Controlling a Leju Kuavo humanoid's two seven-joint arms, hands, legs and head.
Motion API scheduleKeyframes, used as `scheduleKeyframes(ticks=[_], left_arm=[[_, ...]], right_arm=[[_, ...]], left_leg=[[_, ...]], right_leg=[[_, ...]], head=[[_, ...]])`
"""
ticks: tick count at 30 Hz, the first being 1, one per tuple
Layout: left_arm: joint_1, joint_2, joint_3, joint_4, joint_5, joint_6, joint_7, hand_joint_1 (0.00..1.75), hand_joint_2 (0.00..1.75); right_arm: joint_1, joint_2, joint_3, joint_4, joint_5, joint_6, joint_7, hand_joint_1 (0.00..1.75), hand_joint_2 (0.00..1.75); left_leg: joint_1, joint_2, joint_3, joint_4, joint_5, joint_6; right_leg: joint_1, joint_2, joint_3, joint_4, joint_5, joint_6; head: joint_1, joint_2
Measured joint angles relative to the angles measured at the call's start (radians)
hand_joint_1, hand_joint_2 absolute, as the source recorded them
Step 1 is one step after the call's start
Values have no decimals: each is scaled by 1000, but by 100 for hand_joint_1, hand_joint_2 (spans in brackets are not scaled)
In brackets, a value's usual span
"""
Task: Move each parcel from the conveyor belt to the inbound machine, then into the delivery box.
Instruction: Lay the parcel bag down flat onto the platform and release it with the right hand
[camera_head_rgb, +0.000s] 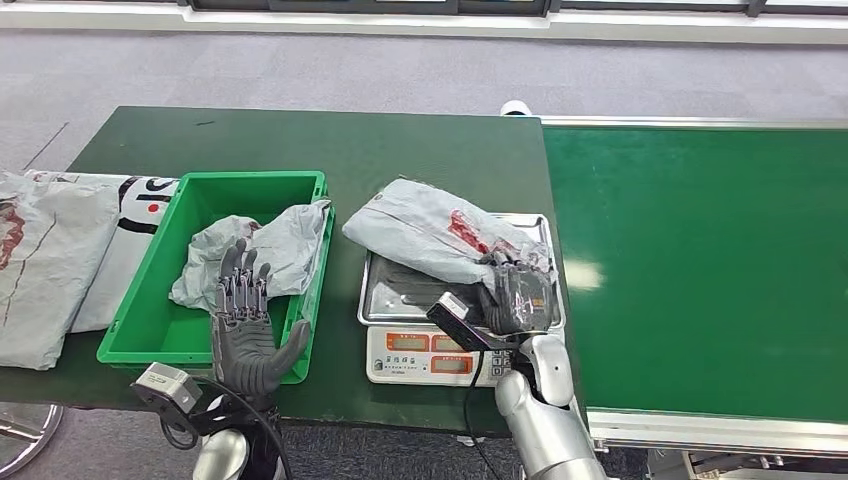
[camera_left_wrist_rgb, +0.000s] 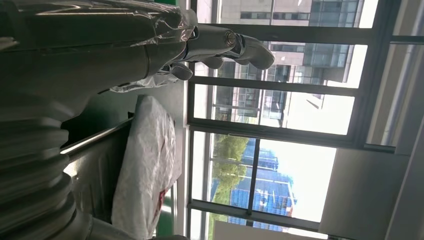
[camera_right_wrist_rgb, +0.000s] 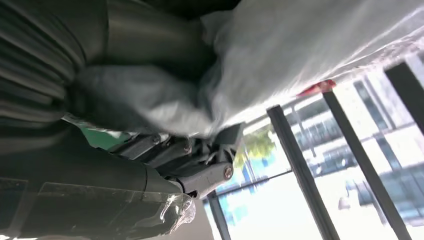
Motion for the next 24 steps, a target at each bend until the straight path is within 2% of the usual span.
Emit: scheduleKeyframes(ticks=[3,10,12,15,17,20,24], left_arm=[[0,0,0,0,1,12,0,0,175],[0,0,0,2,6,9,0,0,175],[-1,0,0,7,8,8,0,0,175],[-3,0,0,20,13,11,0,0,175],[-5,0,0,33,16,16,0,0,175],[-11,0,0,63,7,64,0,0,175],[-24,0,0,115,-13,181,0,0,0]], right_arm=[[-24,0,0,74,-71,0,-51,0,0],[-53,0,-1,159,-278,-1,-240,0,0],[-48,1,-1,160,-350,-1,-319,0,0],[-12,2,35,109,-535,-1,-412,0,0],[28,-2,97,35,-645,-2,-426,0,0],[93,-13,197,-107,-715,-2,-432,0,0],[168,-30,298,-303,-730,-1,-435,0,0]], left_leg=[[0,0,0,0,0,0],[0,0,0,0,0,0],[0,0,0,0,0,0],[0,0,0,0,0,0],[0,0,0,0,0,0],[0,1,-1,0,0,0],[0,1,-1,0,0,0]], right_leg=[[0,0,0,0,0,0],[0,0,0,0,0,0],[0,0,0,0,0,0],[0,0,0,0,0,0],[0,0,-1,0,0,0],[0,1,-2,0,0,0],[0,1,-2,0,0,0]], head=[[0,0],[0,0],[0,0],[0,0],[0,0],[0,0],[0,0]])
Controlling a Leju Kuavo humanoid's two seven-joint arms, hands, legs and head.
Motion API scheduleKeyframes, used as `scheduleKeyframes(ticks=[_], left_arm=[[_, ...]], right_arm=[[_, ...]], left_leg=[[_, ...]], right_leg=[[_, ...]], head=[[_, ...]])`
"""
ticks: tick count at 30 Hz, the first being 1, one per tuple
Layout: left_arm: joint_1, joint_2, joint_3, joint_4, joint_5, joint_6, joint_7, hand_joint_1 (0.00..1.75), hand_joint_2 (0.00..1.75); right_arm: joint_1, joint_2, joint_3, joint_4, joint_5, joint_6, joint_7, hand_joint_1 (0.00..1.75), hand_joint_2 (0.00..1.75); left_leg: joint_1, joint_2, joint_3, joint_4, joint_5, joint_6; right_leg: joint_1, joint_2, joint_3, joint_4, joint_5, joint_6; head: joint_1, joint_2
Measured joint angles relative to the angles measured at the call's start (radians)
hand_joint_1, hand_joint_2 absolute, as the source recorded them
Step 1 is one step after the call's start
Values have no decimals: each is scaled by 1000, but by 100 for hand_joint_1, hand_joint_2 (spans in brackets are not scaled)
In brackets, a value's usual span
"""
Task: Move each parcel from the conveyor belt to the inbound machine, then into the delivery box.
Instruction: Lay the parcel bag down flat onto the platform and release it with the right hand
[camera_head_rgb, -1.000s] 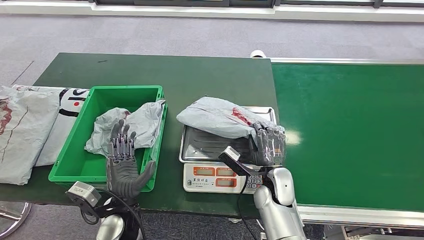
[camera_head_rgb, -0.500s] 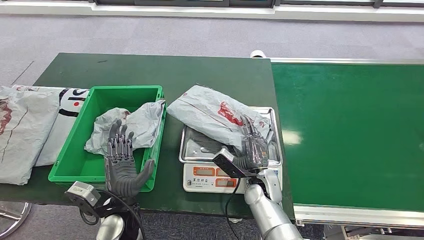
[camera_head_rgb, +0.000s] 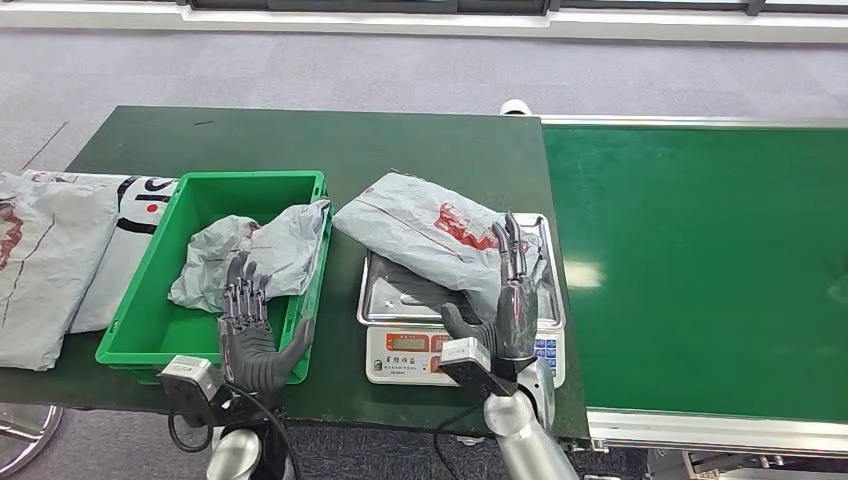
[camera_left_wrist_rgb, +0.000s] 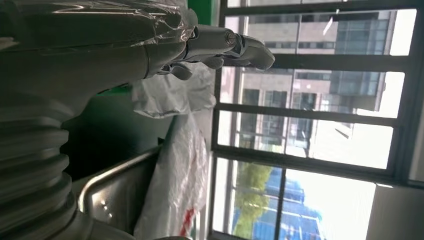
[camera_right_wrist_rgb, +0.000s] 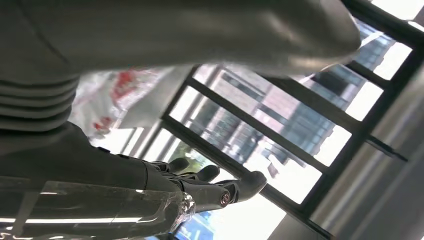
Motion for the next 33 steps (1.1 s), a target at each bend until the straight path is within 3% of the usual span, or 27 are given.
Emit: scheduleKeyframes(ticks=[1,4,5,8,14,19,22,25,28,33], left_arm=[[-6,0,0,17,-11,40,0,0,0],[-35,2,-5,70,-42,154,0,0,131],[-48,2,-9,86,-47,179,0,0,175],[-97,2,-30,141,-67,238,0,0,175],[-275,-19,-150,278,-151,391,0,0,175],[-440,-68,-239,428,-200,471,1,0,175],[-543,-88,-288,547,-229,512,45,0,175],[-636,-91,-359,675,-346,529,188,0,175],[-709,-91,-461,801,-508,506,437,0,175],[-778,-90,-606,970,-650,391,701,0,175]], right_arm=[[18,-4,18,-53,6,0,0,0,0],[63,-9,47,-218,68,0,-1,0,0],[76,-9,51,-273,93,0,-1,0,44],[105,-10,58,-440,174,1,-1,0,175],[131,-12,68,-697,201,1,2,0,175],[133,-14,92,-764,166,3,2,0,175],[130,-15,107,-771,134,3,2,0,175],[128,-15,120,-771,103,3,2,0,175],[126,-16,129,-771,75,3,2,0,175],[122,-17,146,-767,64,4,2,0,175]], left_leg=[[0,0,0,0,0,0],[0,0,0,0,0,0],[0,0,0,0,0,0],[-1,-1,0,1,0,0],[-1,-4,0,1,1,1],[-1,-4,0,2,1,2],[-1,-4,0,2,2,2],[-1,-3,0,2,3,2],[-1,-3,0,2,3,2],[-1,-3,-1,2,3,2]], right_leg=[[0,0,0,0,0,0],[0,0,0,0,0,0],[0,0,0,0,0,0],[0,-1,1,0,1,0],[-1,-3,3,0,2,2],[-1,-3,3,0,3,4],[-2,-3,3,0,4,4],[-1,-3,3,0,4,3],[-1,-3,3,0,4,3],[-1,-2,3,0,4,3]], head=[[0,0],[0,0],[0,0],[0,0],[0,0],[0,0],[1,0],[0,0],[0,0],[0,0]])
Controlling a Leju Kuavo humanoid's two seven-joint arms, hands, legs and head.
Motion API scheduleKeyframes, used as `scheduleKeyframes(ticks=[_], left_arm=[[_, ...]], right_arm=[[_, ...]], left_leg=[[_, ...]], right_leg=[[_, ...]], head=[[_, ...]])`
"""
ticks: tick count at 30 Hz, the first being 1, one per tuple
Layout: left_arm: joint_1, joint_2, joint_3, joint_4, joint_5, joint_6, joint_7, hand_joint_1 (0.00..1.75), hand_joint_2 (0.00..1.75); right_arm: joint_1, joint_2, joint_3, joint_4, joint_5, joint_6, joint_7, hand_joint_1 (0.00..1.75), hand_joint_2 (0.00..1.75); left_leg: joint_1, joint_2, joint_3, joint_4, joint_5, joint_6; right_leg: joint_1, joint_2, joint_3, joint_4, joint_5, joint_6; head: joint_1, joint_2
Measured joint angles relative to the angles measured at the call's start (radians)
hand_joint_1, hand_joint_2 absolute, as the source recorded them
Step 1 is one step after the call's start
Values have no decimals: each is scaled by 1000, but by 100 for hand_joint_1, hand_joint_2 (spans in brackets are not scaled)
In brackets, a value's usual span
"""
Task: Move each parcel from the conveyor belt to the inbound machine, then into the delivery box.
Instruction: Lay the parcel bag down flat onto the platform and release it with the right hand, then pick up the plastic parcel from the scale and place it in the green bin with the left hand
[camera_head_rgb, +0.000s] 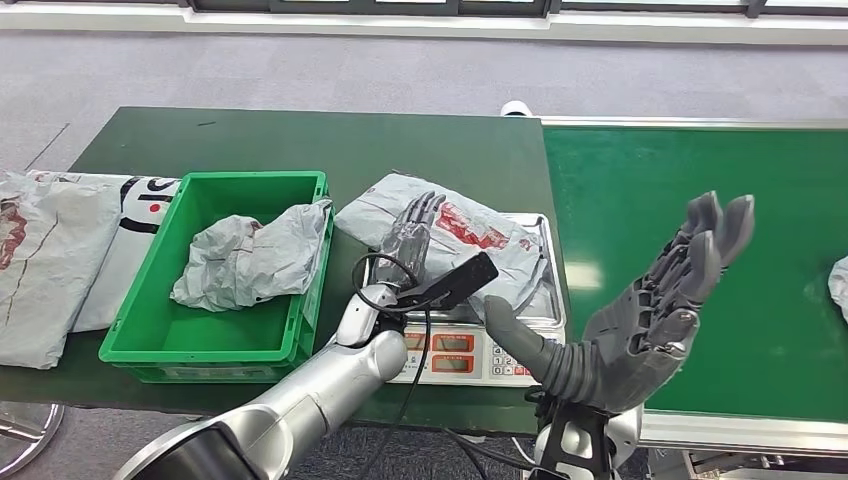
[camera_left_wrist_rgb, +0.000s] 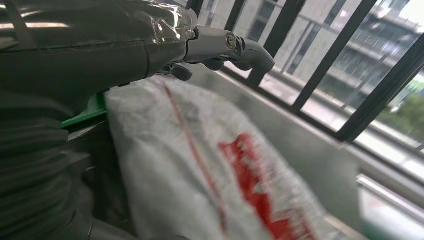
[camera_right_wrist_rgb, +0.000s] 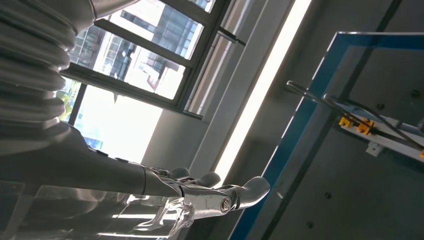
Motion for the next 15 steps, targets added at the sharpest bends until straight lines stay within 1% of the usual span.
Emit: scheduleKeyframes(ticks=[2,5,8,10,12,13,15], left_arm=[[-12,1,-34,44,-27,-35,49,0,175],[-25,2,-67,90,-48,-66,89,0,175],[-40,4,-90,121,-77,-128,141,0,175],[-55,7,-103,134,-93,-169,157,0,175],[-66,10,-112,143,-104,-186,156,0,175],[-70,11,-115,146,-109,-188,153,25,175],[-73,13,-121,151,-116,-189,147,113,175]], right_arm=[[-2,0,7,6,-4,0,0,0,175],[-4,0,11,17,-10,0,0,0,175],[-6,0,15,30,-13,0,0,0,175],[-6,0,16,40,-13,0,0,0,175],[-7,0,16,49,-12,0,0,0,175],[-7,0,16,53,-12,0,0,0,175],[-7,0,16,60,-12,0,0,0,175]], left_leg=[[0,0,0,0,0,0],[0,-1,-1,0,0,0],[0,-2,-1,0,0,0],[0,-2,-1,0,0,0],[0,-3,-1,0,0,0],[0,-3,-1,0,0,0],[0,-3,0,0,1,0]], right_leg=[[0,0,0,0,0,0],[0,-1,0,0,0,0],[0,-1,0,0,0,0],[0,-2,1,0,0,0],[0,-2,2,0,0,0],[0,-2,2,0,0,0],[0,-2,2,0,0,0]], head=[[0,0],[0,0],[0,0],[0,0],[0,0],[0,0],[0,0]])
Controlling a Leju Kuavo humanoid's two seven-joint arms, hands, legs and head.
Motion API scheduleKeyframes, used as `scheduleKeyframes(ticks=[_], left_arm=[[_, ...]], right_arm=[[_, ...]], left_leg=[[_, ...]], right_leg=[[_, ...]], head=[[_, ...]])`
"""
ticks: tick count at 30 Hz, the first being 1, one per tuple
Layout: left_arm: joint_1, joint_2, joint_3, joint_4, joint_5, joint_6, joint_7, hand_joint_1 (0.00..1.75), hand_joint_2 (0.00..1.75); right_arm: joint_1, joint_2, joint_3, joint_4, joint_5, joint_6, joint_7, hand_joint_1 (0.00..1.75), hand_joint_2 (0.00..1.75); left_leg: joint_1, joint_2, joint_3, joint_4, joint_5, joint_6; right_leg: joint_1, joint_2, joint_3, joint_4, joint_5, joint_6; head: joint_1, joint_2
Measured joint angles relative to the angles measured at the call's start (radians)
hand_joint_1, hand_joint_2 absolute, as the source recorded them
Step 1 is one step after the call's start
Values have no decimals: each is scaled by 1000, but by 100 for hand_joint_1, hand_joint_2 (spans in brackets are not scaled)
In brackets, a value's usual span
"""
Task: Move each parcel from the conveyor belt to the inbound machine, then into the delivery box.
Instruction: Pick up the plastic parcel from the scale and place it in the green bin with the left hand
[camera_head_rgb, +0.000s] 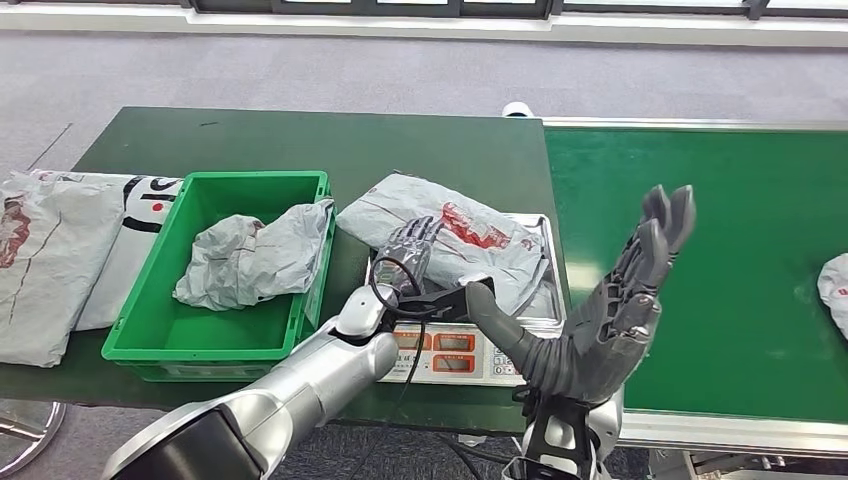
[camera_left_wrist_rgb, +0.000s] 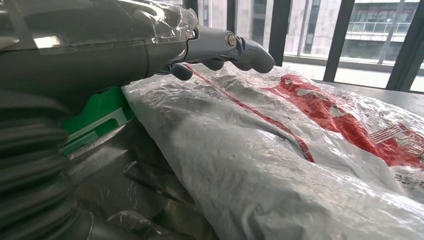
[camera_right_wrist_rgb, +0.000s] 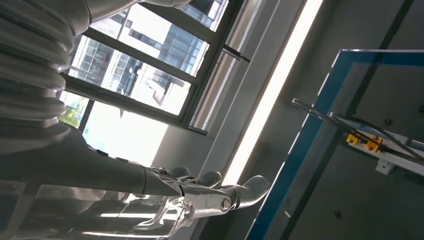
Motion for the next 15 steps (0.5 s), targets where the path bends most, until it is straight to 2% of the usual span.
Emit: scheduleKeyframes(ticks=[1,2,6,11,15], left_arm=[[0,1,-1,2,-3,0,-3,156,175],[0,2,-4,4,-7,3,-8,175,175],[6,4,-14,14,-38,55,-40,175,175],[17,4,-14,17,-48,235,-74,175,175],[21,7,-10,11,-51,303,-89,175,175]], right_arm=[[0,0,0,3,0,0,0,0,175],[0,0,0,6,0,0,0,0,175],[0,0,0,13,5,0,0,0,175],[1,0,0,15,16,0,0,0,175],[1,0,0,15,15,0,0,0,175]], left_leg=[[0,0,0,0,0,0],[0,0,0,0,1,0],[0,0,0,0,1,0],[0,0,0,0,1,0],[0,0,-1,0,1,0]], right_leg=[[0,0,0,0,0,0],[0,0,0,0,0,0],[0,0,-1,0,0,0],[0,0,-1,0,0,0],[0,0,-2,0,0,0]], head=[[0,0],[0,0],[0,0],[0,0],[0,0]])
